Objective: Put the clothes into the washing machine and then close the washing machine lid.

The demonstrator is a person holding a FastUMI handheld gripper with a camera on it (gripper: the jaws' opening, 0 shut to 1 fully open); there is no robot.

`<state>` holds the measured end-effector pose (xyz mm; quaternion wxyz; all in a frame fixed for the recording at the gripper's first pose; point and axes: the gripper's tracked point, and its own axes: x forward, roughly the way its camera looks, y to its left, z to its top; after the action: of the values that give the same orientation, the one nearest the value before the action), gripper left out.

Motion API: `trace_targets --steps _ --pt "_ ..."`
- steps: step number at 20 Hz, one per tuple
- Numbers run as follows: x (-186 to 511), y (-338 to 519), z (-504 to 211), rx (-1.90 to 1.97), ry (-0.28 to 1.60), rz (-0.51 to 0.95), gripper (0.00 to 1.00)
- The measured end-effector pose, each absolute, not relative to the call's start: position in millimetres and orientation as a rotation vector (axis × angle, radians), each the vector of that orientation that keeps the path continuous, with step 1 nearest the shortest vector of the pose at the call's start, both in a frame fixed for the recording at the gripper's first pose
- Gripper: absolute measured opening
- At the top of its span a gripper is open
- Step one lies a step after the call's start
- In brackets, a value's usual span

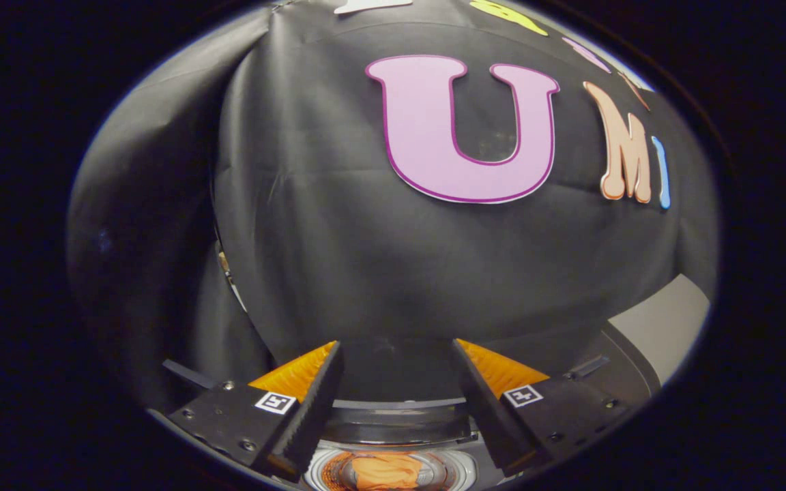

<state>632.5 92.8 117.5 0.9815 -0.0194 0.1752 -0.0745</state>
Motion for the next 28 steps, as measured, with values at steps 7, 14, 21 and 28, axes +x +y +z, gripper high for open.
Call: trace_targets --steps 7,14,21,28 --pt "633 91 118 -0.04 0.352 -0.147 0.95" --pt "635 84 115 -0.037 0.368 -0.148 0.93" --pt "638 78 110 -0.008 0.429 -0.138 0.92" --pt "638 83 104 0.075 0.456 -0.107 0.92"
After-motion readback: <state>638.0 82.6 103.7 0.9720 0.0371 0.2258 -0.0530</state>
